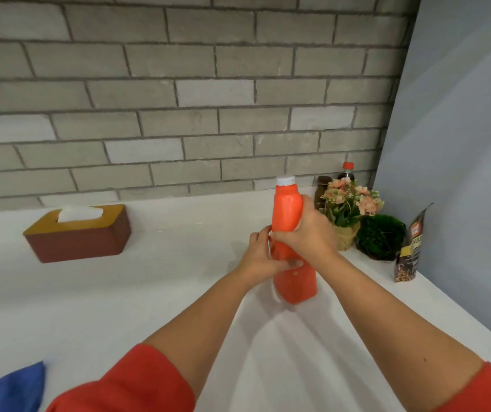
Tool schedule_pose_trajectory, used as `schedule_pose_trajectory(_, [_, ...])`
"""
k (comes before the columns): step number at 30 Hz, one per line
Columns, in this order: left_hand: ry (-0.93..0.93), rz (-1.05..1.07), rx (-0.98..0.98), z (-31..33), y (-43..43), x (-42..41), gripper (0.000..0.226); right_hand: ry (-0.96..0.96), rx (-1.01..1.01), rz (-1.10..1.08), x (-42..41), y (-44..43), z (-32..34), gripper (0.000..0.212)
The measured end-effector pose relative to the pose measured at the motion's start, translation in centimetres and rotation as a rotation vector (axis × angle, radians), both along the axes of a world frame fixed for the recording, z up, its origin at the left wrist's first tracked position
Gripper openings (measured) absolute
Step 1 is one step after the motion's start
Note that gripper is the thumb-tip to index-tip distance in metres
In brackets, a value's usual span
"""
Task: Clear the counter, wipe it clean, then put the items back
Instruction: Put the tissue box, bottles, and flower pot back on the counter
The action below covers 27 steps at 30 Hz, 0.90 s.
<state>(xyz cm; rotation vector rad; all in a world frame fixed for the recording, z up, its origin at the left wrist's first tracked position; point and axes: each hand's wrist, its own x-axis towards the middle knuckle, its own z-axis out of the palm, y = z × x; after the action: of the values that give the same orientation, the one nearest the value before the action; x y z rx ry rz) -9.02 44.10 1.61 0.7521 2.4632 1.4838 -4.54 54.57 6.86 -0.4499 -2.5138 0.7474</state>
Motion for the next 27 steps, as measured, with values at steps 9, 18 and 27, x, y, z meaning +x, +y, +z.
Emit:
schedule_pose_trajectory(9, [-0.052, 0.149, -0.046, 1.1, -16.4, -0.6, 0.102, 0.0, -0.05, 0.255, -1.1, -14.5, 1.4, 0.086])
schedule_pose_trajectory(18, [-0.082, 0.238, -0.002, 2.6, -34.8, -0.4, 0.119, 0.005, -0.104, 0.574, -1.7, -29.2, 2.6, 0.089])
schedule_pose_trajectory(27, [-0.09, 0.255, 0.012, 2.6, -46.1, -1.1, 0.102, -0.044, -0.235, 0.891, -4.2, -39.5, 1.5, 0.091])
